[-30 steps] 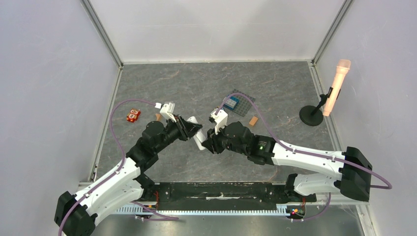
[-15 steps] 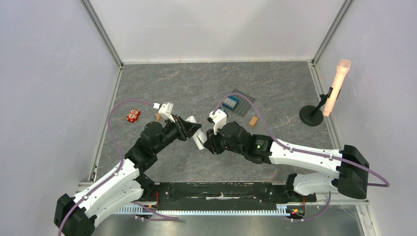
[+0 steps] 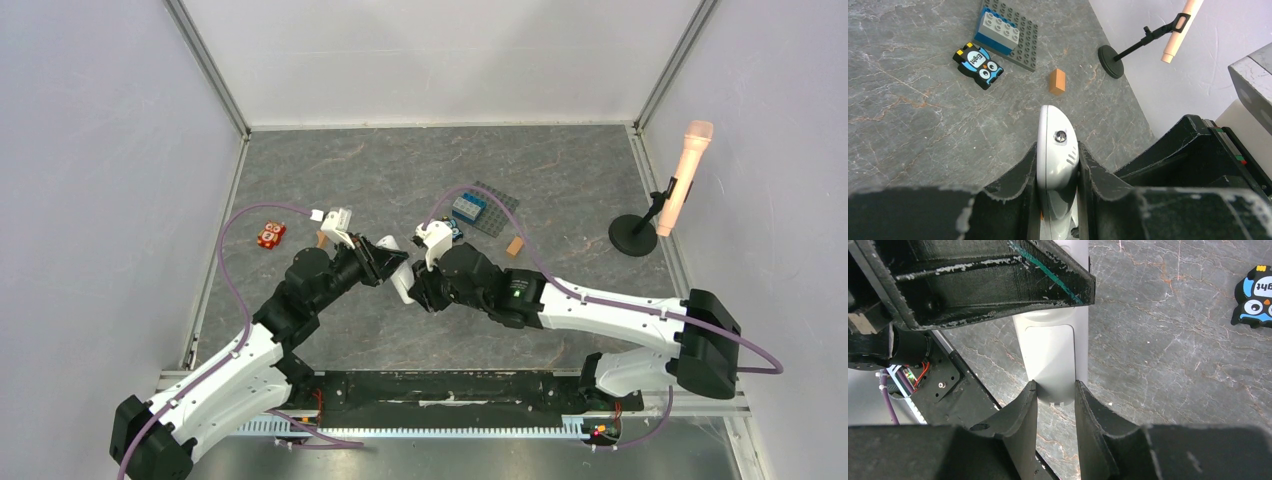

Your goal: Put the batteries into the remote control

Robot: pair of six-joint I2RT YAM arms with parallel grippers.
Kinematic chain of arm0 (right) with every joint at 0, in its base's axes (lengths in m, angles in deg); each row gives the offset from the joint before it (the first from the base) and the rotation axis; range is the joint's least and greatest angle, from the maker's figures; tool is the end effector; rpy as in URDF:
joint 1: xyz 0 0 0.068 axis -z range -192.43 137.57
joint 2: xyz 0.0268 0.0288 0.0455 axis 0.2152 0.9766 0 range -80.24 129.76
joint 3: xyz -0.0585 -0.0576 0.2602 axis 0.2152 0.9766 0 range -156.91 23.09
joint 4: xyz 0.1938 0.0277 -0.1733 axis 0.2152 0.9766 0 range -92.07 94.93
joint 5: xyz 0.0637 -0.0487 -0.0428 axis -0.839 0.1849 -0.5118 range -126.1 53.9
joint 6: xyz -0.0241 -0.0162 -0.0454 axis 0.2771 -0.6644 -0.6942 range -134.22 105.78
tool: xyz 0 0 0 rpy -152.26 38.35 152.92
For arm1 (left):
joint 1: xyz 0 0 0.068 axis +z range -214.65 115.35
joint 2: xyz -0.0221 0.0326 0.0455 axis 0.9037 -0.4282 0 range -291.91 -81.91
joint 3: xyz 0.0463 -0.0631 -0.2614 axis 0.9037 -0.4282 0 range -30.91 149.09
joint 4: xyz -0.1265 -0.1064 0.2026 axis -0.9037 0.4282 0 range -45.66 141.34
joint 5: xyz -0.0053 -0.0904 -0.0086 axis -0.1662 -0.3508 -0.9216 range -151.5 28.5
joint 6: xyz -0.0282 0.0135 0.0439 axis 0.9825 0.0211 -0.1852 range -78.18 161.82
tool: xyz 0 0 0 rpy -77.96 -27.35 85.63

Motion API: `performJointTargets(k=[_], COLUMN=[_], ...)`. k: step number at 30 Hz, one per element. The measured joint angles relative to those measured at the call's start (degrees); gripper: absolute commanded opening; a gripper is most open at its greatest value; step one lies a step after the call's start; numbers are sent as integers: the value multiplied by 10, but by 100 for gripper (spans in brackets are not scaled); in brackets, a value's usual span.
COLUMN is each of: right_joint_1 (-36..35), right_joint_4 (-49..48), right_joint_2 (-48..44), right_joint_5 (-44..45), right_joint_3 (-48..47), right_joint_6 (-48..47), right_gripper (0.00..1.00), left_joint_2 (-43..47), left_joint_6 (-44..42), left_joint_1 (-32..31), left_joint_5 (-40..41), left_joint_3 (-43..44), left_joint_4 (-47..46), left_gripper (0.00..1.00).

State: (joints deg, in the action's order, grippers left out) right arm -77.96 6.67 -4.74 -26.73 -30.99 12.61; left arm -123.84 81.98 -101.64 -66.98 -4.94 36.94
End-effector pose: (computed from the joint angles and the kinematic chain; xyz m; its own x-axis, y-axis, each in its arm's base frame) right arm 0.1289 0.2690 0.2807 -0.5646 -0.1658 -0.8085 -0.6555 0.6854 0.3172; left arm 0.1448 -0.1134 0.2640 -0.5259 -0.4077 -0.7465 0.4387 0.6219 -0.6487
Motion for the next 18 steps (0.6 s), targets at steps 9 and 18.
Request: performJointTargets(k=[9, 18], right_joint_1=[-2, -3], right_joint_4=[19, 43], right_joint_2=[13, 22], right_joint_5=[7, 10], right_joint_3=[-17, -39], right_joint_6=[1, 0], right_gripper=[13, 26], left_joint_2=[0, 8], left_joint_6=[0, 4], left_joint_1=[0, 2], left_joint_5=[0, -1], left_joint_3=[0, -2], left_joint_4=[0, -2], left_gripper=[2, 2])
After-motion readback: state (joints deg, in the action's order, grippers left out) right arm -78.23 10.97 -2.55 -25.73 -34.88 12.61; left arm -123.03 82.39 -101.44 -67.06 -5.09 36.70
